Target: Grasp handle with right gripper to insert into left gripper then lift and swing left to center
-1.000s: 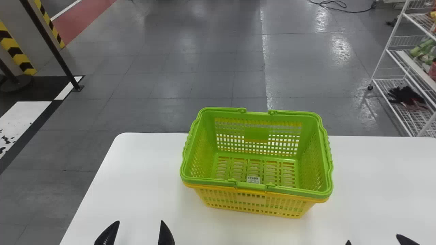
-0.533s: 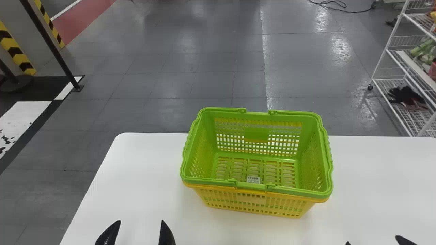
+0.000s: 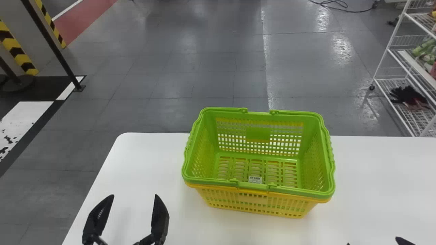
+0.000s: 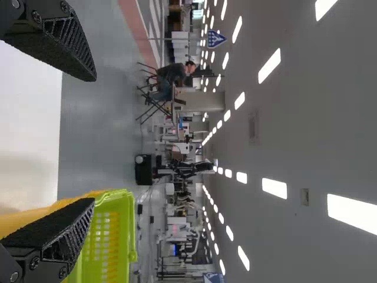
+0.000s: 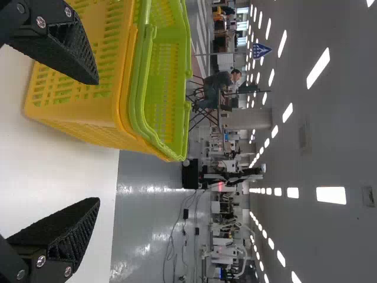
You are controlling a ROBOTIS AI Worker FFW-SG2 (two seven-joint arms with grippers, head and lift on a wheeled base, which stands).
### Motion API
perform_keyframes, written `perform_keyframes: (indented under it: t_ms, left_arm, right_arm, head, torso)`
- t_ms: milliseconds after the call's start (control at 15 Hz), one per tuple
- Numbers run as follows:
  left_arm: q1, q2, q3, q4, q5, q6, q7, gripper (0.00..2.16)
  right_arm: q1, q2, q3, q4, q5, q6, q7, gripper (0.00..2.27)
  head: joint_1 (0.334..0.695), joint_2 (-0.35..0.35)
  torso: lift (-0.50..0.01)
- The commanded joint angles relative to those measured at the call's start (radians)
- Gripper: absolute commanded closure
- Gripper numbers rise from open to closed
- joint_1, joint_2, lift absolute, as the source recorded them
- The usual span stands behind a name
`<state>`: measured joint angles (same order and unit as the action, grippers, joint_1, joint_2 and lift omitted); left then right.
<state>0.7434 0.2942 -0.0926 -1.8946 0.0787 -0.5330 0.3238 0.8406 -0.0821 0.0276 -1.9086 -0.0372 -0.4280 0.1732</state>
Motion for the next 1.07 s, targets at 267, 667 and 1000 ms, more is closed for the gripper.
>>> perform_keyframes:
  t_ms: [267, 667, 1000]
  left_arm:
    - [-0.101, 0.005, 0.132, -0.215, 0.066, 0.456, -0.121, 0.08]
    - [-0.308, 0.010, 0.336, -0.261, 0.308, 0.971, -0.416, 0.06]
    - [-0.501, 0.017, 0.462, -0.250, 0.506, 1.355, -0.578, 0.06]
  right_arm:
    - [-0.015, -0.011, 0.000, -0.007, -0.001, 0.038, 0.014, 0.10]
    - [-0.015, -0.011, 0.003, -0.029, 0.005, 0.087, 0.014, 0.10]
    - [-0.020, -0.011, 0.008, -0.036, 0.017, 0.136, 0.014, 0.10]
  head:
    - [0.695, 0.177]
    - [0.695, 0.200]
    - [0.695, 0.218]
  torso:
    - [-0.093]
    - [-0.093]
    - [-0.093]
